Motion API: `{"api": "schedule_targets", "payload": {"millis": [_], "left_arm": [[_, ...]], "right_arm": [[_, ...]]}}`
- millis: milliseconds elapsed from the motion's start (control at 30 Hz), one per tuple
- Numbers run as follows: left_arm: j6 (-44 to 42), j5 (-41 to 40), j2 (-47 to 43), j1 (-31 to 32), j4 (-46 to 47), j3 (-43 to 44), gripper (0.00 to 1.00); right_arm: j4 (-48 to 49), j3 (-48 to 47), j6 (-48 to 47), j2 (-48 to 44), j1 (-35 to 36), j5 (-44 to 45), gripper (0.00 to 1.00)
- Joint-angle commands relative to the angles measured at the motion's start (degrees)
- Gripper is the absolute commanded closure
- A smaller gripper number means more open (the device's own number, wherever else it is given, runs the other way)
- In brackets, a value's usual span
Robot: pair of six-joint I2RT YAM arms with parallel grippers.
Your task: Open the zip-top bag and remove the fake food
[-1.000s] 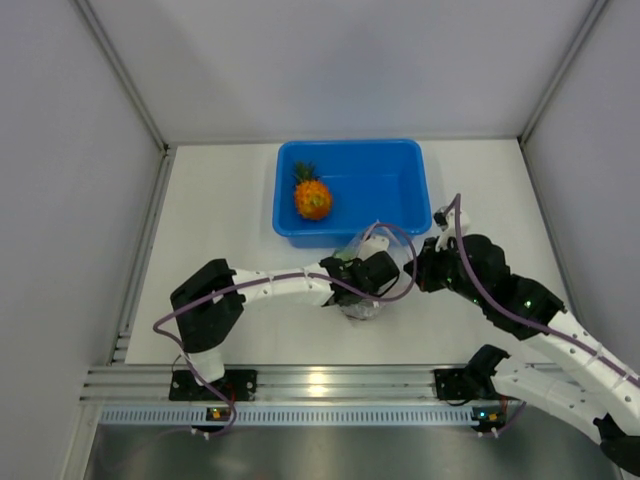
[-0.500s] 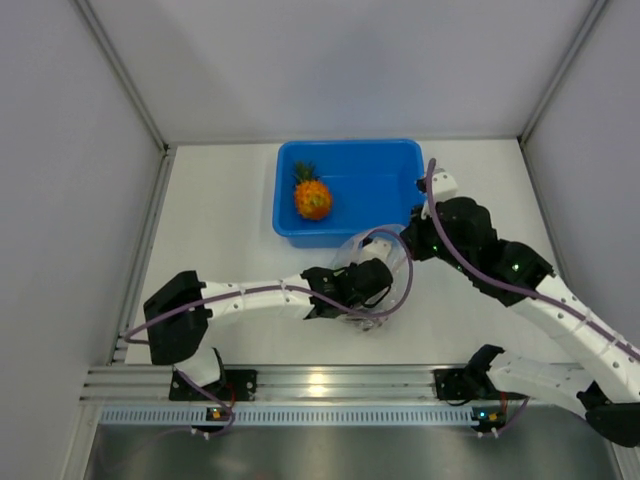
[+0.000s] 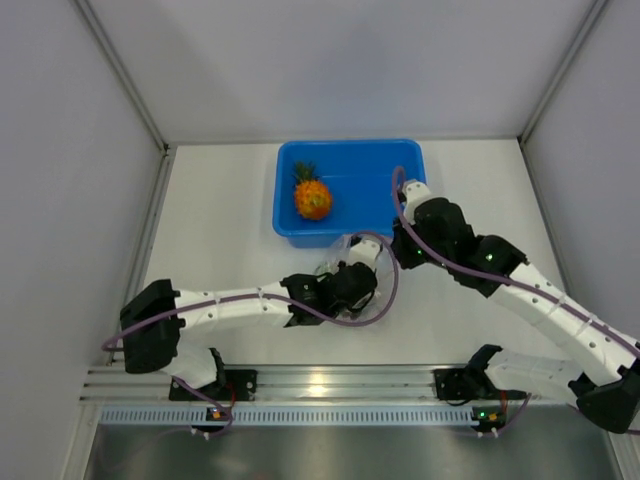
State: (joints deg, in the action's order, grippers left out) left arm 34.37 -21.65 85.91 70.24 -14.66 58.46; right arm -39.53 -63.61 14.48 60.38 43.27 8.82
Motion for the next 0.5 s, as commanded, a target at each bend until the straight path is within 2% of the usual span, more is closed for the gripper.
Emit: {"api": "schedule_targets", "payload": {"millis": [0, 233, 467], "left_arm": [[-0.53, -8.48, -4.08, 0.25, 4.20, 1.13, 1.00], [-1.06, -13.24, -2.24, -0.62, 3.93, 7.45, 1.00], [2.37, -9.12, -2.76, -6.15, 3.41, 8.52, 1.00]], "right_arm": [[-0.81, 2.17, -0.43, -0.44, -0.46, -6.42, 1.00], [-1.87, 4.73, 2.66, -0.96, 6.91, -1.45, 1.00], [-3.45, 7.28, 3.62, -2.37, 8.94, 8.83, 1.00]]}}
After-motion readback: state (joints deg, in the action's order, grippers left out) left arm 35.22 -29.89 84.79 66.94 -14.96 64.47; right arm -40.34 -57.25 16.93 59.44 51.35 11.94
